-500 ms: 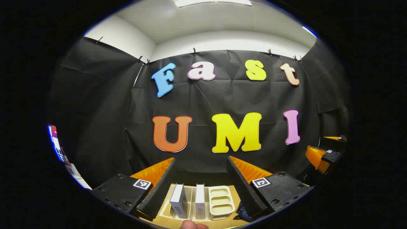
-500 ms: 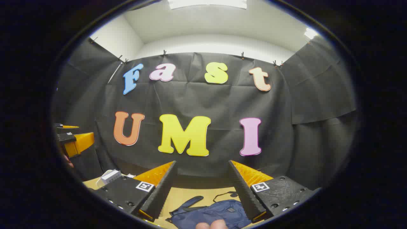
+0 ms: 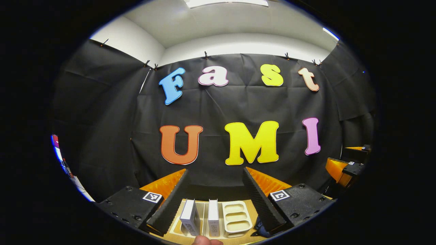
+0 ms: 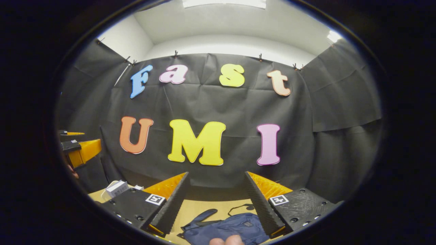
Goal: Open the schoolbag, grab two books from the bookshelf and put them into the schoolbag.
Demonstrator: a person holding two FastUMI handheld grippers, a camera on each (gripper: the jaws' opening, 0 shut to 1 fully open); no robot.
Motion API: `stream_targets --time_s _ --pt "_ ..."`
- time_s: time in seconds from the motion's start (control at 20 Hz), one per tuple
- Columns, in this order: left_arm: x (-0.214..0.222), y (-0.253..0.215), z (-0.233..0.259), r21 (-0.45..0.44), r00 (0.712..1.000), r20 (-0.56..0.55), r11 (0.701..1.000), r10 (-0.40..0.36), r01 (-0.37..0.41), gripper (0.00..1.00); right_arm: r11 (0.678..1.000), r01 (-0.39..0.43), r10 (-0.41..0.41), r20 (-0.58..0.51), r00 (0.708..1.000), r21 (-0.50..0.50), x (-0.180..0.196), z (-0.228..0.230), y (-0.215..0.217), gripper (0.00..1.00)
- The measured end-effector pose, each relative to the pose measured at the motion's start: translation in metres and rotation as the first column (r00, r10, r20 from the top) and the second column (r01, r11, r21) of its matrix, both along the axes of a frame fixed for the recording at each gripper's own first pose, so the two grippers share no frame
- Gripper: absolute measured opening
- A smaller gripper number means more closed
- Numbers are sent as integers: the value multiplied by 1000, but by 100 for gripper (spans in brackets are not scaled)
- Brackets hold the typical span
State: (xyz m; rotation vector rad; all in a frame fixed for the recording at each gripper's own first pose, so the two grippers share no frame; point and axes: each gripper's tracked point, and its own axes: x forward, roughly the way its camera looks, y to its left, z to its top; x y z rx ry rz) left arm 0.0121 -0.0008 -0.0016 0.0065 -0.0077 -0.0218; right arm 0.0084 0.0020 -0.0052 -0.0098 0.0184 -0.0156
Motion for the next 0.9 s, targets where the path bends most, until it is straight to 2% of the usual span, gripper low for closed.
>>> stream_targets --time_s 0.6,0.9 --pt "5 2 -4 -3 1000 -14 1000 -3 3 99 1000 1 -1 -11 1000 -21 4 -3 6 97" --pt "-2 7 -8 -16 1000 -28 1000 5 -6 99 999 -17 11 -118 993 -44 2 -37 11 95"
